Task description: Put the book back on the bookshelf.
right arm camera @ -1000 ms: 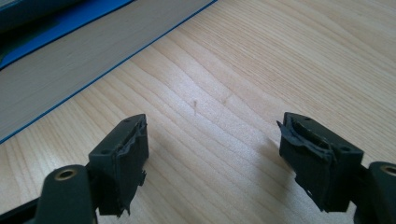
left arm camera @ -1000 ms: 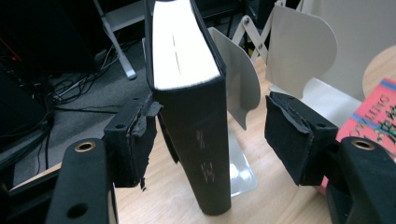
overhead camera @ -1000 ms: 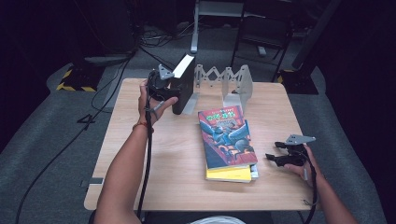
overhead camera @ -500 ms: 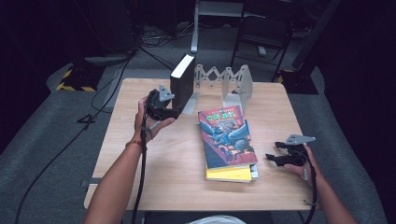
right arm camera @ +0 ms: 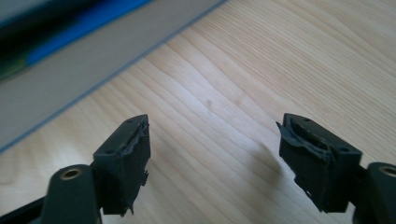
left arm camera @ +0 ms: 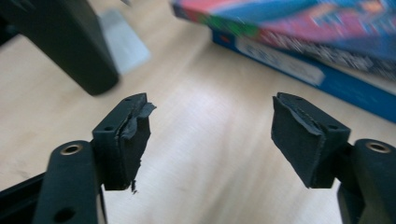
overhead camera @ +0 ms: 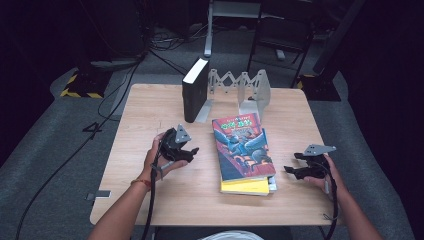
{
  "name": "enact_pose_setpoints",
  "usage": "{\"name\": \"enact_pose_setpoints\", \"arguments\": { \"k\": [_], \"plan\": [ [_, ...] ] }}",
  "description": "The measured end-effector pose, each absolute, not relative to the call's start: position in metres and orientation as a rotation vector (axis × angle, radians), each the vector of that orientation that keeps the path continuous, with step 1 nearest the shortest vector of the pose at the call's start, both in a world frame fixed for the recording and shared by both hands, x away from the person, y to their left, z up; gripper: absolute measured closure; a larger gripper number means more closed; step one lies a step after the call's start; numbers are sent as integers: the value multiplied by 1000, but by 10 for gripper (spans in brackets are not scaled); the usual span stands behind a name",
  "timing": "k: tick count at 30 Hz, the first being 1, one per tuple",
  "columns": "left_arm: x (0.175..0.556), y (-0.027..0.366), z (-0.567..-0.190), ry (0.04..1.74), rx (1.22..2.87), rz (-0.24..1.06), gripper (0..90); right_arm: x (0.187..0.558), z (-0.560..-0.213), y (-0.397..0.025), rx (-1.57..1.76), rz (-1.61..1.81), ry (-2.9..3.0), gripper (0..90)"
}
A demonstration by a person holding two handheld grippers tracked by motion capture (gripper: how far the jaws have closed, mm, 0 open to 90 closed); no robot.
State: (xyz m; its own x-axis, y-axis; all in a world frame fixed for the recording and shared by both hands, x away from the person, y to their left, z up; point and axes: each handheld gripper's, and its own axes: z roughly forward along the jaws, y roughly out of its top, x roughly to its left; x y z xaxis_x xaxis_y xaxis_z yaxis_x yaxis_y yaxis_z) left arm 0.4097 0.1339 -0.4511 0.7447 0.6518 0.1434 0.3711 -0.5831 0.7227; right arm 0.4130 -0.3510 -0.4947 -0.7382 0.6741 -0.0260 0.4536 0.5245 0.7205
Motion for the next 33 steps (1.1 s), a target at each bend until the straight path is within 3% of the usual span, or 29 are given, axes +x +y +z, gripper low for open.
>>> {"name": "enact_pose_setpoints", "arguments": {
  "k": [6, 12, 19, 33],
  "plan": [
    [392, 137, -472, 755, 2223, 367, 260, 403, -476, -341, 865, 1100, 2480, 326],
    [379, 142, -485, 756, 2223, 313, 251, 392, -456, -335, 796, 1173, 2458, 374],
    [371, 149, -492, 748, 2248, 296, 247, 382, -447, -324, 681, 1181, 2506, 451],
    [376, 153, -504, 736, 2272, 279, 218, 362, -443, -302, 511, 1158, 2603, 490]
  ]
}}
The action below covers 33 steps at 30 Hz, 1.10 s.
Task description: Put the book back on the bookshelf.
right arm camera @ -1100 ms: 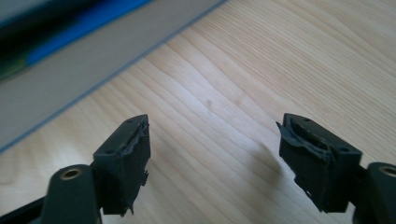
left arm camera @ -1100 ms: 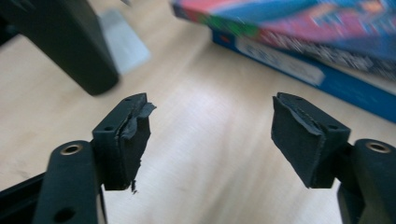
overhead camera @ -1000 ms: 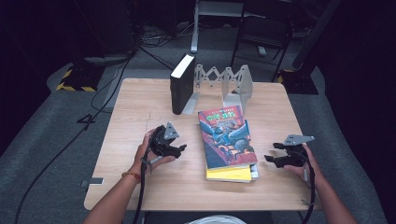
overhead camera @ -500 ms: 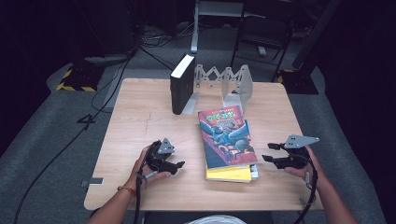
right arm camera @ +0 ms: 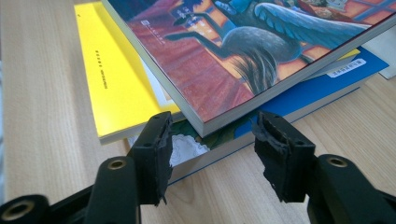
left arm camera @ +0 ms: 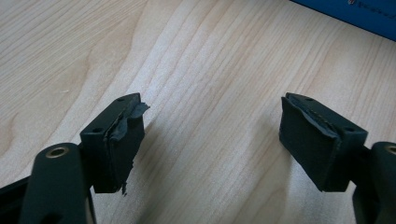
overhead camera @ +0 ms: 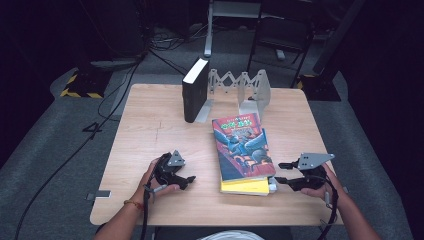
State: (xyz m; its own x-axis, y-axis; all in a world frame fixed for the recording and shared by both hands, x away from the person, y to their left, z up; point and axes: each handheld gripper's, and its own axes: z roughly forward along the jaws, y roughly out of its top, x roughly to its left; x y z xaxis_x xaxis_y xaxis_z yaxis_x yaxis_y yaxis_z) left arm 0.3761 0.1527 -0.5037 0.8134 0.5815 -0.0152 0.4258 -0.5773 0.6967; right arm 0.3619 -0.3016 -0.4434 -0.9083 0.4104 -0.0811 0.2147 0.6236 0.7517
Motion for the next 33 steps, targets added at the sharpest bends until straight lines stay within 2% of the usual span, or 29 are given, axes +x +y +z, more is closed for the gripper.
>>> {"name": "enact_pose_setpoints", "arguments": {
  "k": [7, 17, 21, 27, 33],
  "plan": [
    [377, 152, -504, 730, 2274, 277, 205, 366, -448, -295, 545, 1149, 2607, 541],
    [379, 149, -504, 744, 2276, 276, 175, 372, -455, -287, 579, 1139, 2632, 491],
    [378, 149, -504, 745, 2276, 275, 175, 371, -454, -285, 566, 1125, 2623, 494],
    [378, 148, -504, 752, 2276, 278, 175, 362, -452, -276, 504, 1141, 2647, 551],
    [385, 138, -502, 798, 2275, 300, 188, 356, -448, -273, 472, 1179, 2658, 535]
  ]
}}
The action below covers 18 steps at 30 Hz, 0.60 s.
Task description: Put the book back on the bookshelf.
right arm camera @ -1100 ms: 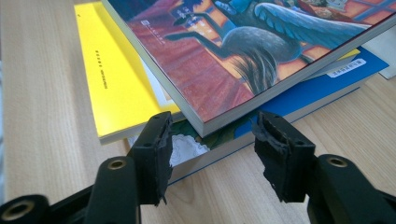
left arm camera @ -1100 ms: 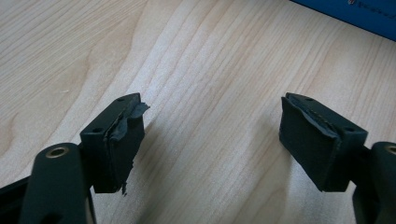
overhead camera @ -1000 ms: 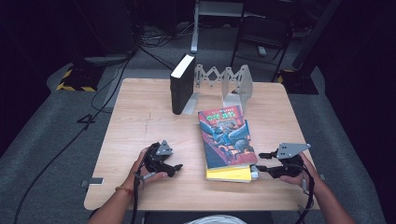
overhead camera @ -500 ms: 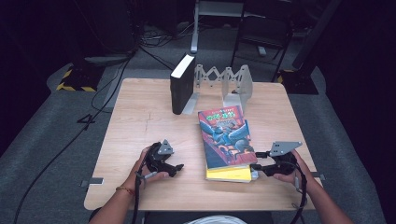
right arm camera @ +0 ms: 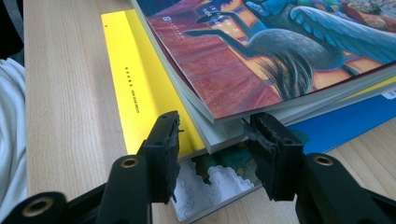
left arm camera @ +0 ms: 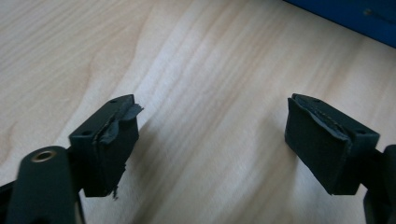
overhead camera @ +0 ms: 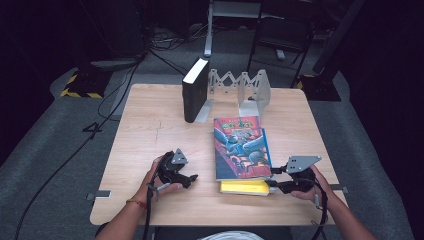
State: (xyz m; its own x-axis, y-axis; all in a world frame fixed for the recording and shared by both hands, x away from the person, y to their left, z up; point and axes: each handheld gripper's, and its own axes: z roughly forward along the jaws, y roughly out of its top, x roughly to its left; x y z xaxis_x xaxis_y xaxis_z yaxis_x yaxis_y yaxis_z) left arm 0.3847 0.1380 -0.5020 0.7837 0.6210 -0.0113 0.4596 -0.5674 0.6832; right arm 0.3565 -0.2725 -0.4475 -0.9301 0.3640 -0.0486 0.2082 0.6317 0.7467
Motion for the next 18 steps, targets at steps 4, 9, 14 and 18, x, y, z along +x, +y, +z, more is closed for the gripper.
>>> {"name": "enact_pose_setpoints", "arguments": {
  "k": [4, 9, 14, 18],
  "plan": [
    [395, 127, -500, 799, 2248, 321, 212, 357, -446, -273, 485, 1190, 2657, 472],
    [408, 113, -496, 803, 2226, 343, 237, 361, -443, -280, 549, 1223, 2616, 389],
    [420, 106, -491, 813, 2184, 377, 251, 369, -437, -282, 637, 1268, 2565, 361],
    [426, 102, -490, 815, 2180, 369, 246, 378, -436, -276, 687, 1248, 2579, 351]
  ]
}}
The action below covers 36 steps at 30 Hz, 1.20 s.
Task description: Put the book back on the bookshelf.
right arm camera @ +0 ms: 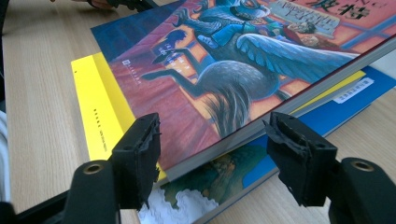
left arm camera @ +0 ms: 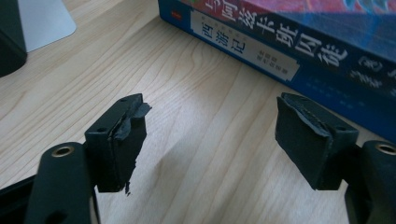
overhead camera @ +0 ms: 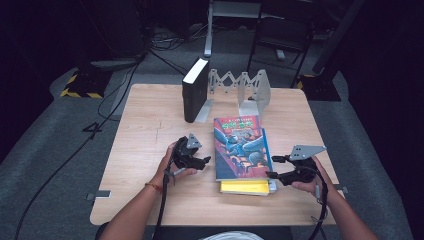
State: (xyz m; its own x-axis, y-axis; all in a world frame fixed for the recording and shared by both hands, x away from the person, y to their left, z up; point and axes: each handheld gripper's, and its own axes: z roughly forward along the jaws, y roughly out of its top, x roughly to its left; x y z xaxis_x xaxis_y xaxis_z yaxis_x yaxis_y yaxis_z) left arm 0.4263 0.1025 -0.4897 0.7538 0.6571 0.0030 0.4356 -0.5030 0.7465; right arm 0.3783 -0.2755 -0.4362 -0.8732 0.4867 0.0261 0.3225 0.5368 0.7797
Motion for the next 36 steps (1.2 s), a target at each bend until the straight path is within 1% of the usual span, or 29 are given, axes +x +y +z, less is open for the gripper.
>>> {"name": "enact_pose_setpoints", "arguments": {
  "k": [1, 3, 8, 11, 13, 15, 19, 20, 23, 24, 26, 27, 28, 30, 33, 36],
  "plan": [
    [428, 102, -489, 816, 2168, 371, 246, 378, -436, -276, 687, 1248, 2579, 351],
    [432, 101, -489, 821, 2151, 362, 245, 383, -438, -270, 699, 1203, 2604, 323],
    [435, 94, -491, 795, 2157, 401, 244, 395, -440, -267, 766, 1202, 2634, 278],
    [440, 91, -491, 801, 2156, 357, 234, 405, -442, -263, 792, 1204, 2669, 234],
    [444, 90, -491, 811, 2159, 375, 230, 412, -444, -261, 802, 1212, 2686, 212],
    [449, 90, -492, 824, 2148, 366, 232, 416, -445, -258, 804, 1215, 2706, 193],
    [455, 89, -493, 834, 2146, 355, 238, 422, -443, -254, 778, 1178, 2713, 180],
    [456, 89, -492, 828, 2156, 373, 238, 423, -442, -254, 774, 1172, 2711, 188],
    [458, 88, -493, 835, 2153, 354, 237, 421, -439, -251, 726, 1152, 2674, 253],
    [459, 87, -493, 835, 2154, 361, 237, 421, -437, -250, 706, 1146, 2665, 286],
    [459, 87, -492, 832, 2157, 360, 242, 418, -434, -250, 663, 1164, 2642, 395],
    [459, 86, -493, 836, 2154, 360, 247, 417, -433, -249, 646, 1196, 2644, 435],
    [459, 86, -493, 835, 2154, 363, 246, 417, -433, -247, 627, 1201, 2656, 446],
    [460, 86, -493, 837, 2155, 359, 246, 418, -434, -243, 647, 1170, 2671, 414],
    [459, 87, -493, 837, 2153, 355, 249, 422, -433, -242, 724, 1103, 2631, 281],
    [459, 87, -493, 832, 2151, 356, 256, 425, -434, -247, 811, 1051, 2607, 266]
  ]
}}
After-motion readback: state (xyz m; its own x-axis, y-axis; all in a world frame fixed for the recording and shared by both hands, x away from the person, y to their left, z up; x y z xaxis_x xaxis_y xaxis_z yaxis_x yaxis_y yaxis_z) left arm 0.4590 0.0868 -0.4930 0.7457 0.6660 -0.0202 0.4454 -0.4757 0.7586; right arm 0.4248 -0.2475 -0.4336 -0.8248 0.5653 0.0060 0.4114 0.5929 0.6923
